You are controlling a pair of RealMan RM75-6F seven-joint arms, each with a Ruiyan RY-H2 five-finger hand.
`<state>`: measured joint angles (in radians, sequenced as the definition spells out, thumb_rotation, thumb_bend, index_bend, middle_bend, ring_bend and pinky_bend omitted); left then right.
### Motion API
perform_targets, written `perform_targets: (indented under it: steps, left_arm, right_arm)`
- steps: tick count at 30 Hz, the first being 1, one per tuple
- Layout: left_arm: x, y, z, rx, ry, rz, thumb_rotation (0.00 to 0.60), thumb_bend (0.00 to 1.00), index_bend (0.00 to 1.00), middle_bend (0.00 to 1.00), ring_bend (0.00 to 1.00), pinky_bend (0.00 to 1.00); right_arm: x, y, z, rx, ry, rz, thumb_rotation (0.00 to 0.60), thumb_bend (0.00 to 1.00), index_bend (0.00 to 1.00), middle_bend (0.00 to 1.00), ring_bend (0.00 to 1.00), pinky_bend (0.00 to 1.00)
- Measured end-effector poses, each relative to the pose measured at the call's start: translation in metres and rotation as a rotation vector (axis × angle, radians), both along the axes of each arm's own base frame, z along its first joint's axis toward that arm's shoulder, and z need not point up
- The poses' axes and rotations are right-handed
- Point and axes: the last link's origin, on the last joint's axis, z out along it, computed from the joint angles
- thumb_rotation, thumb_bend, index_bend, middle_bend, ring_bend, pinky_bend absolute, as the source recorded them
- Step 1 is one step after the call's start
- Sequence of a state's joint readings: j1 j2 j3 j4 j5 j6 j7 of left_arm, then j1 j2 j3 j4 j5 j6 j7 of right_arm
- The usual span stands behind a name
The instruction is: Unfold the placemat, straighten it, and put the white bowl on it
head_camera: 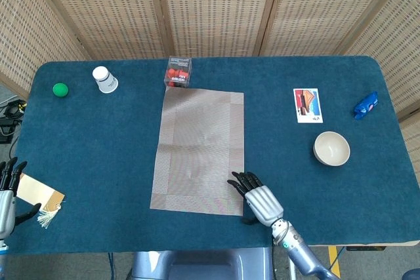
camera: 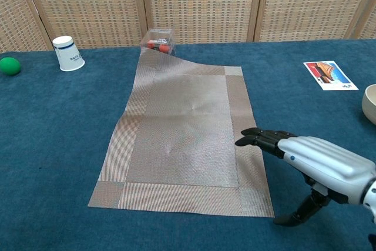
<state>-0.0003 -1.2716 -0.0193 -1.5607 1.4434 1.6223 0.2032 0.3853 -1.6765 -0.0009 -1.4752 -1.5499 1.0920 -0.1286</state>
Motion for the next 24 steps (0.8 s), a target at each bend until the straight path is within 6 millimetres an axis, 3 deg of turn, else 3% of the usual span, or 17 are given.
perform_targets:
  steps: [13, 21, 24]
  left_arm:
    - [-0.003, 0.002, -0.002, -0.001, -0.014, 0.019, 0.6, 0.1, 0.1, 0.0, 0.0, 0.0]
    - [-0.003, 0.002, -0.003, 0.005, -0.022, 0.024, 0.6, 0.11, 0.12, 0.0, 0.0, 0.0]
    - [-0.003, 0.002, -0.003, 0.001, -0.025, 0.023, 0.6, 0.11, 0.12, 0.0, 0.0, 0.0]
  right_arm:
    - [0.001, -0.012, -0.017, 0.011, 0.001, -0.036, 0.6, 0.1, 0.12, 0.0, 0.0, 0.0]
    - [0.002, -0.015, -0.02, -0.018, -0.013, -0.036, 0.6, 0.36, 0.14, 0.0, 0.0, 0.0]
    - [0.002, -0.014, -0.02, -0.029, -0.031, -0.037, 0.6, 0.39, 0.16, 0.0, 0.0, 0.0]
